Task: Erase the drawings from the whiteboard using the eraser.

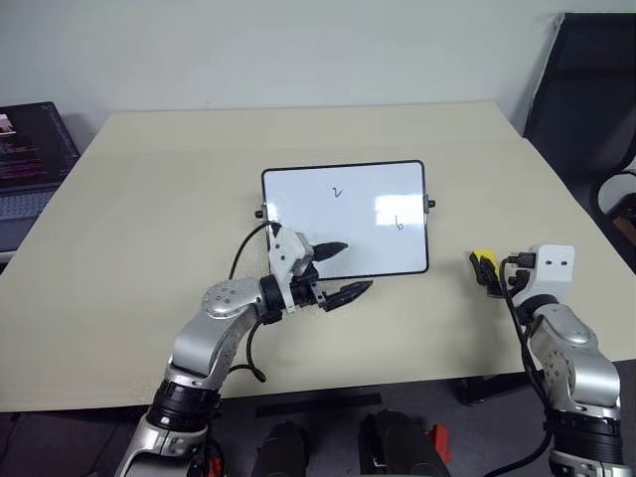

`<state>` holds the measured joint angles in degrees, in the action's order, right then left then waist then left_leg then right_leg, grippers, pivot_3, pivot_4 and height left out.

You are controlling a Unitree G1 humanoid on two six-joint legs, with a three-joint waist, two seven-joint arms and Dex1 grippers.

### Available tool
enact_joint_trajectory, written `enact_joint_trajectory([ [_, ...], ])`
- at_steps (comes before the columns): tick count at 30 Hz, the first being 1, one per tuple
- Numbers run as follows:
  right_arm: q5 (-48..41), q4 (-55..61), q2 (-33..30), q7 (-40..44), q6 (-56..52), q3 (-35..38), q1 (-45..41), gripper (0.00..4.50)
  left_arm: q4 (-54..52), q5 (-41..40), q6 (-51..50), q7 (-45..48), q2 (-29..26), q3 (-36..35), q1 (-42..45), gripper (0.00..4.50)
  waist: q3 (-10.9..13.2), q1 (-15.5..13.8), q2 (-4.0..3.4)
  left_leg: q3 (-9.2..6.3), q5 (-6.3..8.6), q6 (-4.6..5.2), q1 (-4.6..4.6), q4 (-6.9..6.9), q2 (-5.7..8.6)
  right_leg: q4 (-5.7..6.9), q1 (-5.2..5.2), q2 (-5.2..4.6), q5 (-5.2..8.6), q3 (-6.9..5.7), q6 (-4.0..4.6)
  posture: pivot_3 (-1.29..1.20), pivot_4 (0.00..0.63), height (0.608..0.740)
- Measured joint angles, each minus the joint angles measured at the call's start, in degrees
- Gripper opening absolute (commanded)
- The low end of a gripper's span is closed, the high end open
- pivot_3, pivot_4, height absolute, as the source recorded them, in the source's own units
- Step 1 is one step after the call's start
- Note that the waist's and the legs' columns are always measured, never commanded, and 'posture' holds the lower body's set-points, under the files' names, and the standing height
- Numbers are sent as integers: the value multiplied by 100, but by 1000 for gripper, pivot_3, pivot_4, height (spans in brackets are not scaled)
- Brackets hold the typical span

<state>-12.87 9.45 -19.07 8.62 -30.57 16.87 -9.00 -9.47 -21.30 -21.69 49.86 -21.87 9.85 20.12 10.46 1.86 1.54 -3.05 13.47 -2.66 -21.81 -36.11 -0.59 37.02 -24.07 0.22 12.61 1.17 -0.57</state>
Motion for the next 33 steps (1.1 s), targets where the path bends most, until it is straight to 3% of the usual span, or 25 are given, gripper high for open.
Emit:
enact_joint_trajectory([
  [10,3,-221,30,0,-21,-28,-260,4425,1063,663,679,443,34,491,464,4500,0,-4,-1,-1,0,0,-3,2,0,-2,-2,1,0,1,0,0,150,740],
  [33,13,-345,285,-76,-506,-242,-329,4425,1188,943,966,314,102,492,499,4500,0,-4,-1,-1,0,0,-2,1,-1,0,-2,2,-1,3,-1,0,150,740],
])
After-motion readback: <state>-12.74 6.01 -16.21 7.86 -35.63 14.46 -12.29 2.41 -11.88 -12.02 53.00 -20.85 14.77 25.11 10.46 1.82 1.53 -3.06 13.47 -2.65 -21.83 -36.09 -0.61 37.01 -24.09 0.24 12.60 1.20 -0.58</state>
